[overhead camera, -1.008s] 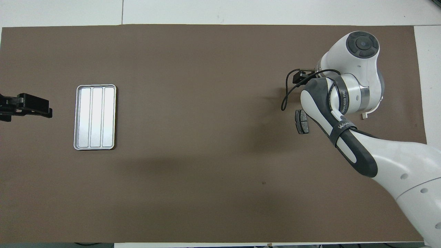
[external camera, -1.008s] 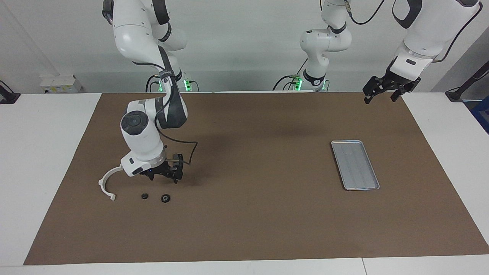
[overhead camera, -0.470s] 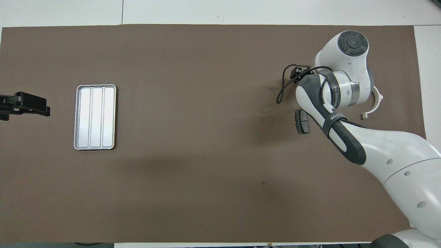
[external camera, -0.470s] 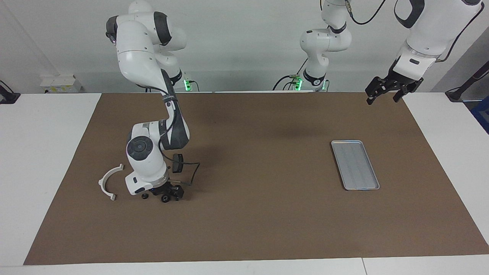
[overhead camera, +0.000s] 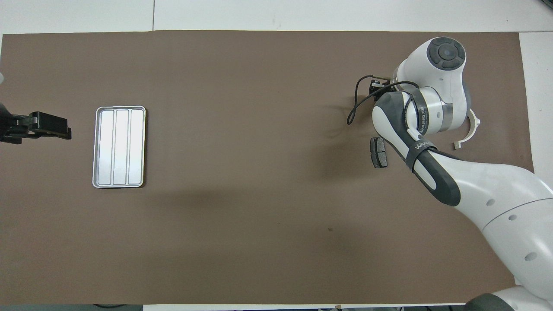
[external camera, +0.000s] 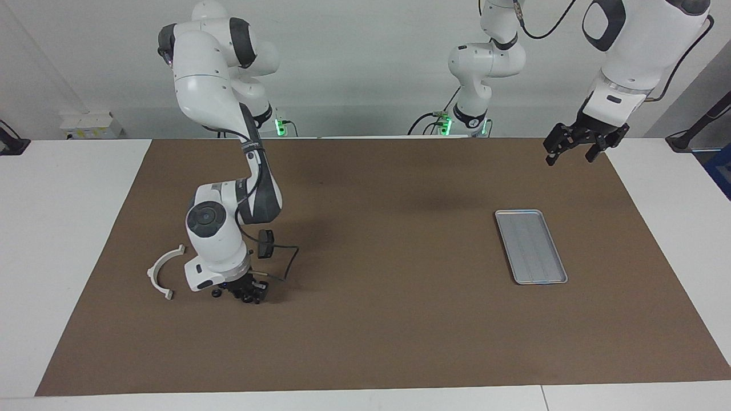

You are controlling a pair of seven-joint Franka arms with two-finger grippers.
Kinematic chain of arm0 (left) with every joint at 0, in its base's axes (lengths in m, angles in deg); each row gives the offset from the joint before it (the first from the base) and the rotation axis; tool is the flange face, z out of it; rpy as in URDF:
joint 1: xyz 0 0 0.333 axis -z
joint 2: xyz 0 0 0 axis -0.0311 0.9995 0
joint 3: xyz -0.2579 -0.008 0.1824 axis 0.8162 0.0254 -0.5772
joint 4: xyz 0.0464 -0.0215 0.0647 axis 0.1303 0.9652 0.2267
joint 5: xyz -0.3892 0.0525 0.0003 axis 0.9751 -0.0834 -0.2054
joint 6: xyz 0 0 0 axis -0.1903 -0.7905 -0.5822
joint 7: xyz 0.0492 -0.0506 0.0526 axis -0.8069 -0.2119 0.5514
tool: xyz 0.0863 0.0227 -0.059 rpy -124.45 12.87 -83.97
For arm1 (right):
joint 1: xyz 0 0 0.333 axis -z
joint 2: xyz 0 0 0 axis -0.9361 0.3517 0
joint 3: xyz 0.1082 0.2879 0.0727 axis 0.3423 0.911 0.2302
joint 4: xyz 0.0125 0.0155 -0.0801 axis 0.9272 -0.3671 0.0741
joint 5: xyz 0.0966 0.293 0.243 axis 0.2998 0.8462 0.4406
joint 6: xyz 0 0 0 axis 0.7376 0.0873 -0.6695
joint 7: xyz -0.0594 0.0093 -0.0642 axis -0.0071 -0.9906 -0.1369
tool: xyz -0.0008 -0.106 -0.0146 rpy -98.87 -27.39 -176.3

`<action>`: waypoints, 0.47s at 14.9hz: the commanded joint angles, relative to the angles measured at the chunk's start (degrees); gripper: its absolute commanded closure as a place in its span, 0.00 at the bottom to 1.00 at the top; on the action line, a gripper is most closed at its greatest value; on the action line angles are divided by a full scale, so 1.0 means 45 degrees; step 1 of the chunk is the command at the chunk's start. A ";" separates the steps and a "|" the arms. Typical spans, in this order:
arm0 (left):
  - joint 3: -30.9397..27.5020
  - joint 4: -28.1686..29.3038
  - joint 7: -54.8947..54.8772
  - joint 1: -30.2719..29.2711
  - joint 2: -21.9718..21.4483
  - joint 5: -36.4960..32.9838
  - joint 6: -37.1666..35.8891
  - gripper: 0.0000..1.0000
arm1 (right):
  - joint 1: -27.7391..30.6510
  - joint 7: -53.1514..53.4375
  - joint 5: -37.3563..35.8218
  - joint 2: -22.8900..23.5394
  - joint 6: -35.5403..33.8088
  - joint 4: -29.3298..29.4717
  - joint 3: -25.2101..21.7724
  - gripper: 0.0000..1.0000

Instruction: Pick bearing gear from pile to tray

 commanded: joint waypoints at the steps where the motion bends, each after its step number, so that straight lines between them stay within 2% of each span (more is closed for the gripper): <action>1: -0.0060 0.0513 0.0095 -0.0037 -0.0484 0.0119 0.0511 0.00 | 0.0131 0.0240 0.0007 0.0225 0.0046 0.0169 0.0144 1.00; 4: -0.0060 0.0590 0.0251 -0.0077 -0.0503 0.0158 0.0551 0.00 | 0.0111 0.0221 -0.0090 0.0167 -0.0497 0.0285 0.0124 1.00; 5: -0.0060 0.0629 0.0252 -0.0077 -0.0522 0.0158 0.0628 0.00 | 0.0130 0.0201 -0.0168 0.0089 -0.1313 0.0595 0.0144 1.00; 7: -0.0060 0.0804 0.0232 -0.0077 -0.0561 0.0139 0.0746 0.00 | 0.0034 0.0181 -0.0091 -0.0048 -0.3886 0.2075 0.0241 1.00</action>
